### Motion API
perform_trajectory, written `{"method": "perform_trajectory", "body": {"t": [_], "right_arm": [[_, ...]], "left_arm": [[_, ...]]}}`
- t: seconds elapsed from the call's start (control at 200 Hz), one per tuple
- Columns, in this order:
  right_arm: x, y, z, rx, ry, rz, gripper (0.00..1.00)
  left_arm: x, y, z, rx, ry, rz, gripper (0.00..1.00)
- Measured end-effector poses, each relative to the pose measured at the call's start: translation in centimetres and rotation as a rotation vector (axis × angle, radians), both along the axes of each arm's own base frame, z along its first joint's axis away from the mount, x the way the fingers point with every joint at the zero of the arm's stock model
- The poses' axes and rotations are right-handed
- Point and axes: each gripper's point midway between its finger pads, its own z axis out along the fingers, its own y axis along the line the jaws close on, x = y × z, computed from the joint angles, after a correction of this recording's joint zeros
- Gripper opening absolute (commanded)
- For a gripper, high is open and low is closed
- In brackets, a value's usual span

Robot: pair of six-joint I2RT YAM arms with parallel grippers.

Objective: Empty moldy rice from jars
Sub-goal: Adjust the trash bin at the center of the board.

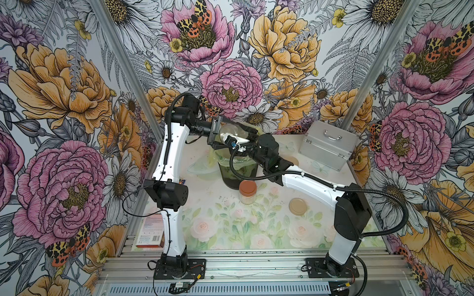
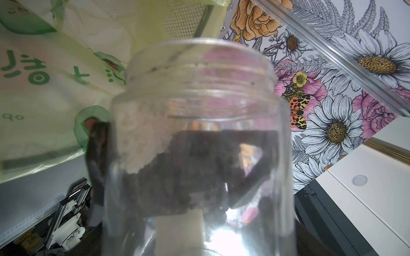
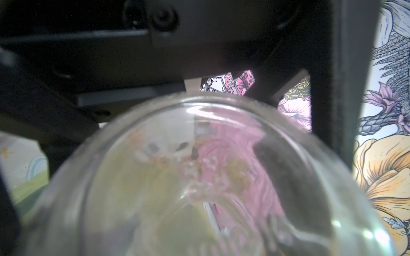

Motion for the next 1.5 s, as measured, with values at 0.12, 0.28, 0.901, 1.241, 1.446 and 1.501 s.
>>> {"method": "perform_trajectory", "body": {"t": [0.12,0.28,0.901,1.241,1.446,1.501], "right_arm": [[-0.1,0.1,0.5,0.007,-0.011,0.001,0.04],[-0.1,0.1,1.0,0.015,-0.022,0.002,0.02],[0.1,0.0,1.6,0.034,-0.043,-0.009,0.0],[1.3,-0.8,0.7,0.073,0.007,-0.072,0.0],[1.4,-1.0,0.7,0.085,0.016,-0.084,0.0],[1.5,-1.0,0.7,0.088,0.02,-0.085,0.0]], "left_arm": [[-0.1,0.1,0.4,0.0,-0.013,0.003,0.31],[-0.2,0.1,0.9,0.0,-0.028,0.005,0.38],[-0.1,0.1,1.4,-0.004,-0.054,0.007,0.93],[-0.3,0.1,2.7,-0.042,-0.099,-0.009,0.99],[-0.2,0.3,2.8,-0.049,-0.1,-0.006,0.99],[-0.1,0.6,3.0,-0.052,-0.103,0.0,0.99]]}}
